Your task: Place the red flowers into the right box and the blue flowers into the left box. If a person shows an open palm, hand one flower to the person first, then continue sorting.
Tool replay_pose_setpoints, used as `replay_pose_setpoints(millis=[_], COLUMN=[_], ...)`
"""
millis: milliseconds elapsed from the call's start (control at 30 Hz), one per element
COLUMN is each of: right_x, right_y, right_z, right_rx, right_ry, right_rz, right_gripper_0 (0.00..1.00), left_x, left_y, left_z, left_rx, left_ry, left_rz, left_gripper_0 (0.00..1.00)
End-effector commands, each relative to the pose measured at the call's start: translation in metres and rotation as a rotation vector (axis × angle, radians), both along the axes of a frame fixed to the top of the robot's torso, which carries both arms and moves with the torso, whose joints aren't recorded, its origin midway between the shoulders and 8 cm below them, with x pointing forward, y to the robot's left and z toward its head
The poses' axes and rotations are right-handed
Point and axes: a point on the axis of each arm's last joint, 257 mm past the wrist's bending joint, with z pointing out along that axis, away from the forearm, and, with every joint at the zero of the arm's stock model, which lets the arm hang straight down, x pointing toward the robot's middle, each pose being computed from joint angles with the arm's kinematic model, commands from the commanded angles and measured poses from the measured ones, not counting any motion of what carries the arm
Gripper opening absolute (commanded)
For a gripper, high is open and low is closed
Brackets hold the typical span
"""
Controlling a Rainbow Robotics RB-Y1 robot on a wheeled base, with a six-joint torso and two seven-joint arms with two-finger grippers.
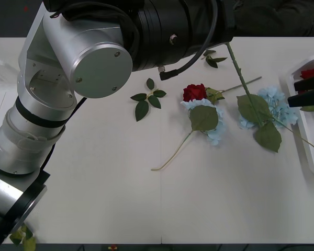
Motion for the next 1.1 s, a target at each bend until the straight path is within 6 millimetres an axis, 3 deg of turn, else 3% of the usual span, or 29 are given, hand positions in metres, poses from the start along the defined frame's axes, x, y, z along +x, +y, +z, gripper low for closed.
replay_pose_setpoints(millis=[33,200,467,1100], right_x=[-0.029,-0.054,-0.072,-0.067], right_y=[0.01,0.026,0.05,0.113], right_z=[0.034,0.042,0.017,0.0], right_rx=[0.043,0.121,0.16,0.213], right_ry=[0.024,0.069,0.08,-0.006], right_rz=[0.086,0.149,0.169,0.183], right_gripper_0=[0.96,0.96,0.96,0.96], left_x=[-0.014,-0.014,-0.014,-0.014], left_y=[-0.014,-0.014,-0.014,-0.014], left_z=[0.004,0.004,0.004,0.004], left_rx=[-0.009,-0.009,-0.009,-0.009], left_ry=[-0.032,-0.032,-0.032,-0.032], left_rz=[-0.042,-0.042,-0.042,-0.042], left_gripper_0=[0.0,0.0,0.0,0.0])
